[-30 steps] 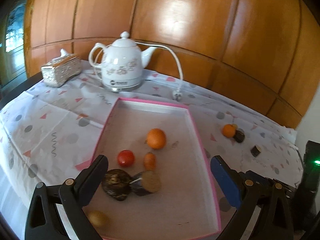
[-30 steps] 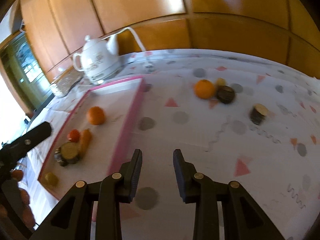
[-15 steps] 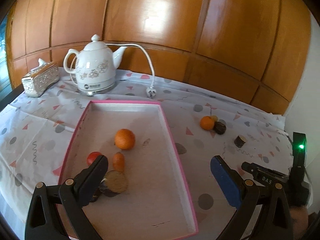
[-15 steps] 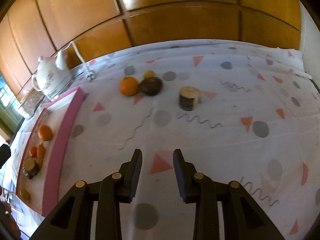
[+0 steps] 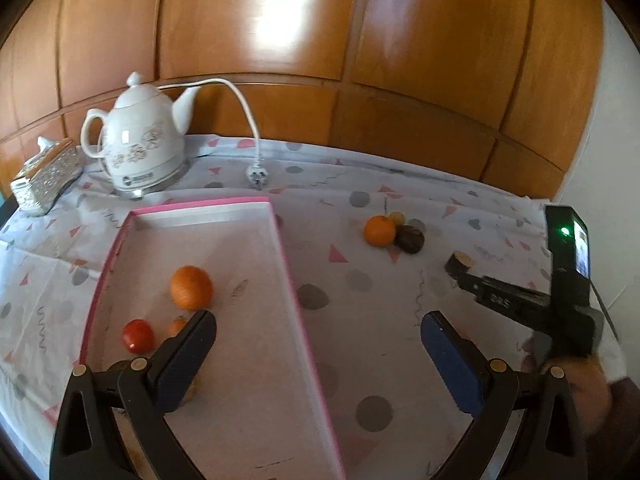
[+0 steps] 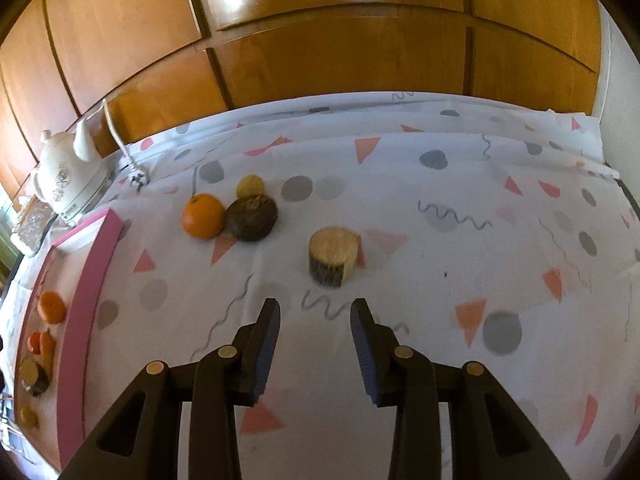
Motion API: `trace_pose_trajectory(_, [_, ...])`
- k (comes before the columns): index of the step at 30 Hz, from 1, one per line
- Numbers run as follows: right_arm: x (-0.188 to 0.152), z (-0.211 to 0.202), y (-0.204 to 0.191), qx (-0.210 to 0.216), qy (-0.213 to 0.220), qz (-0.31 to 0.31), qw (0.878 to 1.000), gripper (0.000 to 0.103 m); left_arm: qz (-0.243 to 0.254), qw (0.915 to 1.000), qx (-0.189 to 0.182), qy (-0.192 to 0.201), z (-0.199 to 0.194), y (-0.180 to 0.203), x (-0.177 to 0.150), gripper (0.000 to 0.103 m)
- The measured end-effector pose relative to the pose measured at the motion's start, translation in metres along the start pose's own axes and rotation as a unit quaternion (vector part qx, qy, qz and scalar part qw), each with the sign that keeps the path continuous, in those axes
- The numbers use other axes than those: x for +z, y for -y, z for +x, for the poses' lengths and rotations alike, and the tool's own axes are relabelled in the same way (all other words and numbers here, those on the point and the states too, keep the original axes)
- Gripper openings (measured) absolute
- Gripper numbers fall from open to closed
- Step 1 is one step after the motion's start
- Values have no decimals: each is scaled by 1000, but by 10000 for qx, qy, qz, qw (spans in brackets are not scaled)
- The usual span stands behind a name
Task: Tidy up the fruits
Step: 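Grasp the cut log piece with the right gripper while the left moves toward the stemmed orange, then grasp the stemmed orange with the left gripper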
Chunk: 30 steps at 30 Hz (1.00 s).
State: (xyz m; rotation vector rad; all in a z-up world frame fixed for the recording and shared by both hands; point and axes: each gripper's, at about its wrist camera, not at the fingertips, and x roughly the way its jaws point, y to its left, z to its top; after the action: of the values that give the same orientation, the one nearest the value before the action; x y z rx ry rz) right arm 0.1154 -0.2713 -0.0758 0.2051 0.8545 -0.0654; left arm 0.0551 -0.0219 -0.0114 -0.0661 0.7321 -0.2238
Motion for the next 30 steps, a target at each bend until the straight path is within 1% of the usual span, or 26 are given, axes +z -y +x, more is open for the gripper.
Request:
trace_pose_trajectory(6, [14, 18, 2, -120, -41, -28, 9999, 37, 38, 10000, -54, -20, 13, 14, 11, 103])
trace_pose_trajectory(8, [16, 23, 2, -162, -41, -37, 9999, 37, 6, 9999, -147, -82, 20, 17, 15, 103])
trace_pose_trajectory(12, [21, 32, 2, -190, -20, -24, 9998, 37, -47, 9997, -160, -197, 35, 23, 24, 103])
trace_pose_trajectory(13, [20, 32, 2, -200, 18, -55, 9998, 36, -51, 9997, -155, -204, 38, 25, 25, 103])
trace_pose_trajectory(14, [20, 32, 1, -214, 49, -84, 9997, 31, -50, 9997, -143, -213, 42, 27, 28, 103])
trace_pose_trajectory(18, [19, 31, 3, -197, 77, -119, 9997, 31, -51, 9995, -122, -285, 60, 35, 38, 102])
trace_pose_trajectory(23, [21, 31, -1, -283, 100, -253, 9992, 31, -41, 9989, -96, -451, 88, 43, 49, 92])
trace_pose_trajectory(25, [23, 31, -2, -274, 133, -299, 9991, 31, -63, 9985, -67, -539, 101, 44, 53, 83])
trace_pose_trajectory(26, [23, 31, -4, -266, 144, -324, 9990, 31, -89, 9977, -71, -668, 105, 45, 55, 81])
trace_pose_trajectory(27, [23, 31, -5, -261, 148, -350, 9989, 31, -110, 9974, -66, -715, 111, 45, 56, 78])
trace_pose_trajectory(30, [23, 31, -3, -231, 136, -349, 9990, 31, -159, 9967, -57, -790, 127, 45, 62, 78])
